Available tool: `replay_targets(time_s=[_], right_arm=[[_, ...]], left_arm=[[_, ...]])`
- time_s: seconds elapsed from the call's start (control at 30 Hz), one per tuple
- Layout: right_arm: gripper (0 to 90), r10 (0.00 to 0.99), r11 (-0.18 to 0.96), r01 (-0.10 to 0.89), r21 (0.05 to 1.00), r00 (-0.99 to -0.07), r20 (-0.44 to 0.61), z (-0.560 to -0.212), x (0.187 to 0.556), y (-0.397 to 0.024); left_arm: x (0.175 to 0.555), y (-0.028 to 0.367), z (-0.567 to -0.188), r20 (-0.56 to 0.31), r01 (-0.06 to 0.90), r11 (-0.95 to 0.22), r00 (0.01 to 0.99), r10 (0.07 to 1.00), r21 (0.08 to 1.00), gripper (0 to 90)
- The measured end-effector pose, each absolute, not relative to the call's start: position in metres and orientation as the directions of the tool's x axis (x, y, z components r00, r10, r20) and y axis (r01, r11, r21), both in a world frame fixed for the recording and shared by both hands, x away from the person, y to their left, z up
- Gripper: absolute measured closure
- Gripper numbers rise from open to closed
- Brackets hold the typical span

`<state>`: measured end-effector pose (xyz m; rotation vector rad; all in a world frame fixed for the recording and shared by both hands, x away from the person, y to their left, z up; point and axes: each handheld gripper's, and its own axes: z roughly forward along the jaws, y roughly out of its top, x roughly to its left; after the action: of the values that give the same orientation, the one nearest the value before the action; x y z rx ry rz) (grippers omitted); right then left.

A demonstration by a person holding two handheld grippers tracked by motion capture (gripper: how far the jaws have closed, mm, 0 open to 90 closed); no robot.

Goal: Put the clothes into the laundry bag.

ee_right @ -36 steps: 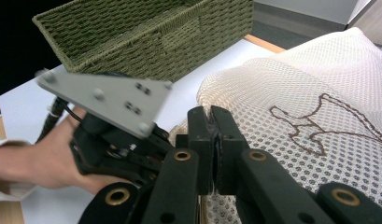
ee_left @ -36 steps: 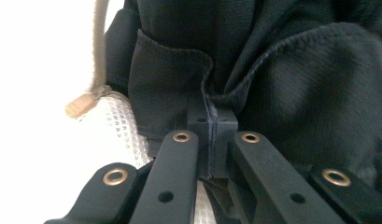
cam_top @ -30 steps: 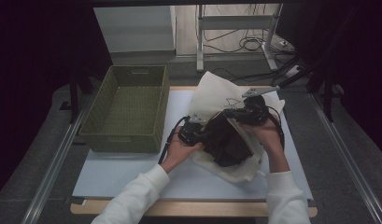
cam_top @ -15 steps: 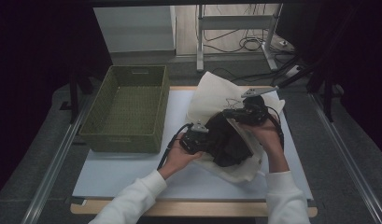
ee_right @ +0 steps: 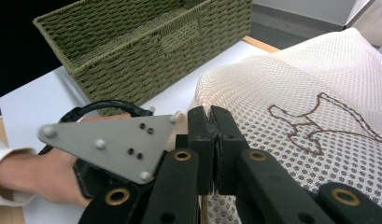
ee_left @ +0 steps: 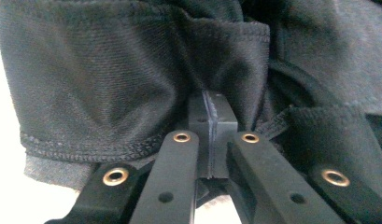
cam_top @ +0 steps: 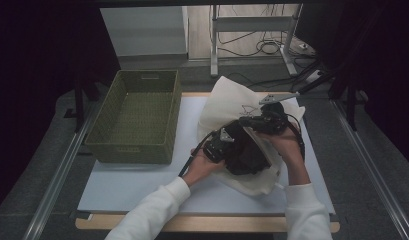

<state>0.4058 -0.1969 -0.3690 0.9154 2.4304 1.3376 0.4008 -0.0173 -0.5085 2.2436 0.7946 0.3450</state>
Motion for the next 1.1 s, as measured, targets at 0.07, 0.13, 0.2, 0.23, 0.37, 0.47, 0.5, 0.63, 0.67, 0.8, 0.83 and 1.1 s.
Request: replay_targets(time_s=[0.07,0.13,0.2,0.23,0.37,0.47,0.5,0.63,0.67,0.8,0.83,1.1], right_arm=[[88.1,0.615,0.392,0.418,0.82,-0.781,0.104,-0.368,0.405,-0.196],[88.1,0.613,0.392,0.416,0.82,-0.783,0.104,-0.367,0.404,-0.196],[88.1,0.611,0.391,0.416,0.821,-0.784,0.107,-0.367,0.404,-0.196],[88.1,0.609,0.392,0.41,0.823,-0.787,0.102,-0.367,0.404,-0.197],[88.1,0.61,0.387,0.411,0.825,-0.785,0.105,-0.367,0.405,-0.198],[88.1,0.611,0.381,0.412,0.827,-0.784,0.109,-0.368,0.405,-0.2],[88.1,0.611,0.379,0.414,0.828,-0.783,0.111,-0.368,0.406,-0.201],[88.1,0.614,0.377,0.415,0.828,-0.781,0.112,-0.368,0.406,-0.201],[88.1,0.615,0.377,0.415,0.828,-0.781,0.111,-0.368,0.406,-0.201],[88.1,0.615,0.38,0.416,0.826,-0.78,0.111,-0.369,0.406,-0.2],[88.1,0.616,0.38,0.417,0.826,-0.78,0.111,-0.369,0.406,-0.2],[88.1,0.615,0.381,0.418,0.825,-0.781,0.111,-0.369,0.407,-0.199]], left_arm=[[0.405,-0.021,-0.508,0.028,0.439,-0.554,0.766,0.643,0.708,90.0],[0.409,-0.023,-0.507,0.054,0.436,-0.564,0.756,0.652,0.701,90.0],[0.414,-0.025,-0.507,0.071,0.444,-0.561,0.736,0.673,0.699,90.0],[0.417,-0.026,-0.507,0.07,0.445,-0.55,0.73,0.68,0.707,90.0],[0.419,-0.025,-0.506,0.071,0.448,-0.546,0.724,0.686,0.708,90.0],[0.412,-0.017,-0.501,0.02,0.452,-0.511,0.735,0.678,0.731,90.0],[0.409,-0.013,-0.498,-0.009,0.453,-0.494,0.744,0.669,0.742,90.0],[0.394,-0.002,-0.485,-0.057,0.43,-0.456,0.773,0.631,0.779,90.0],[0.389,0.001,-0.481,-0.065,0.421,-0.452,0.785,0.616,0.786,90.0],[0.373,0.003,-0.473,-0.114,0.405,-0.437,0.824,0.555,0.803,90.0],[0.37,0.002,-0.473,-0.125,0.406,-0.434,0.829,0.544,0.804,90.0],[0.364,-0.021,-0.493,-0.118,0.407,-0.527,0.86,0.497,0.746,90.0]])
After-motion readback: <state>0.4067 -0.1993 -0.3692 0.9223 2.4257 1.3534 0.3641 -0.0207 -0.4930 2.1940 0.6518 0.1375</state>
